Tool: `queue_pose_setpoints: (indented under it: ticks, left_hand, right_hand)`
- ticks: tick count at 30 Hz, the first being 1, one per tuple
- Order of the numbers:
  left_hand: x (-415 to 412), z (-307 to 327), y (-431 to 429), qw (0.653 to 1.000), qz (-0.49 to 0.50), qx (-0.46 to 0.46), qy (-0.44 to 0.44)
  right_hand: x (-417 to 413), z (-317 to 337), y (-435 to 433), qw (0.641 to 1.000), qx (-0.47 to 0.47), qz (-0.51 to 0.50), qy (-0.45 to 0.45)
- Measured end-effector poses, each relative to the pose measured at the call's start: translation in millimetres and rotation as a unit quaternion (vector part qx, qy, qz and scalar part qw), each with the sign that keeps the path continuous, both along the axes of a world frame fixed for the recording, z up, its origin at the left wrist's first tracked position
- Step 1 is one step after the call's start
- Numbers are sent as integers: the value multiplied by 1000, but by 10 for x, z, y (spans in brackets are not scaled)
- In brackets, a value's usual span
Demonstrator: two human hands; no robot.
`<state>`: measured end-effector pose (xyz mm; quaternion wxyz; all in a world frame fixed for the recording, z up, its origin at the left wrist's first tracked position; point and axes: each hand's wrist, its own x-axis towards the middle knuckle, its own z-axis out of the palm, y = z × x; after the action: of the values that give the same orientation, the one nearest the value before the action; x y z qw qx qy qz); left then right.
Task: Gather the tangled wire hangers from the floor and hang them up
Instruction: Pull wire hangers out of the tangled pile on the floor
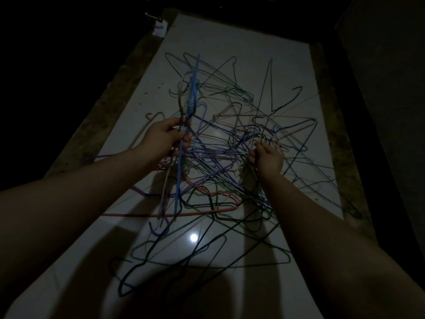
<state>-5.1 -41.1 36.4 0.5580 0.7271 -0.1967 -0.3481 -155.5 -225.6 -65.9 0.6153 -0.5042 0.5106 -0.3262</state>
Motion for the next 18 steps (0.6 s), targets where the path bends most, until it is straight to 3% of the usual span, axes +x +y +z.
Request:
queue_pose_setpoints:
  ticks: [11,18]
  left_hand:
    - [-39,-38,-78,1000,-4,-3,-3]
    - [-23,31,-138,1000,15,-19,7]
  right_hand:
    - [61,238,46,1000,-17,4,-25]
    - [250,808,-23,991,-122,-4,-53]
